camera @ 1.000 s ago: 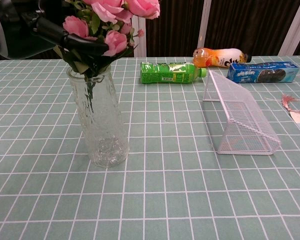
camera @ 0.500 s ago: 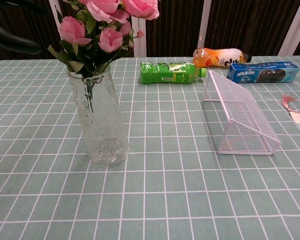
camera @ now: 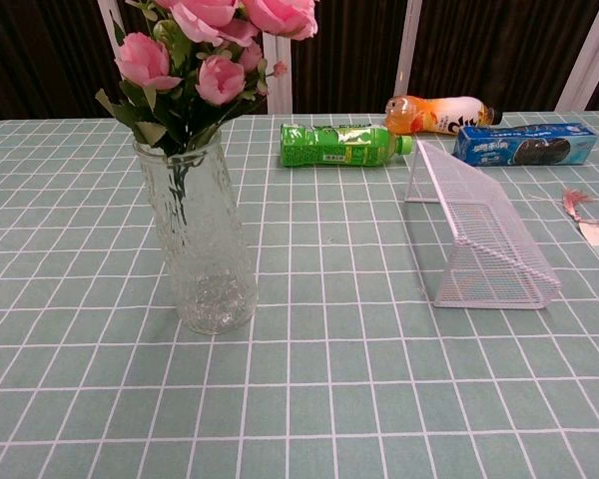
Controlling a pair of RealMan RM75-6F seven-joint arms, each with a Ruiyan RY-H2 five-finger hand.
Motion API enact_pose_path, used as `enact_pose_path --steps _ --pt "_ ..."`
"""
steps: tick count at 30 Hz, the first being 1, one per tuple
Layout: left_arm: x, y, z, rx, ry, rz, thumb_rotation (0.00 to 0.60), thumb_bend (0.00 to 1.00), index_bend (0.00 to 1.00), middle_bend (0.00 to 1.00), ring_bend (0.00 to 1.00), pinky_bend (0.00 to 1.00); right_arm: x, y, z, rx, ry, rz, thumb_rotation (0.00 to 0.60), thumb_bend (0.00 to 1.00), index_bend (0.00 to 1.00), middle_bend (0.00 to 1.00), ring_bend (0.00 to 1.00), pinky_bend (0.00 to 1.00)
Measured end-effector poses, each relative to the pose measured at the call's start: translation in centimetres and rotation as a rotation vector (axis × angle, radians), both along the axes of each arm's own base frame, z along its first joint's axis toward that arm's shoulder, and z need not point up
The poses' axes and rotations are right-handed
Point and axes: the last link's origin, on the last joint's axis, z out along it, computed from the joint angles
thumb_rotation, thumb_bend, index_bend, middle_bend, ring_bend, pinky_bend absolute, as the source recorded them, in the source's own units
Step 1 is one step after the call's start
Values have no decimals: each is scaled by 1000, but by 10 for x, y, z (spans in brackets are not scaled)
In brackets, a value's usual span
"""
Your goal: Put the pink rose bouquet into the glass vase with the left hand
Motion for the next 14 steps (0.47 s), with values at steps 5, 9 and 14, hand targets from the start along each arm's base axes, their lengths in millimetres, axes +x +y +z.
enact_pose_path --steps 5,9,14 --pt "-29 -14 0 41 -71 -5 600 131 142 91 0 107 0 -1 -2 8 3 4 600 155 143 36 0 0" --pt "-40 -22 0 70 -117 -51 600 131 143 92 0 107 1 0 -3 9 5 8 600 155 143 36 0 0" --pt "-43 -30 2 93 -144 -81 600 131 154 92 0 106 2 1 -3 6 2 12 600 155 143 36 0 0"
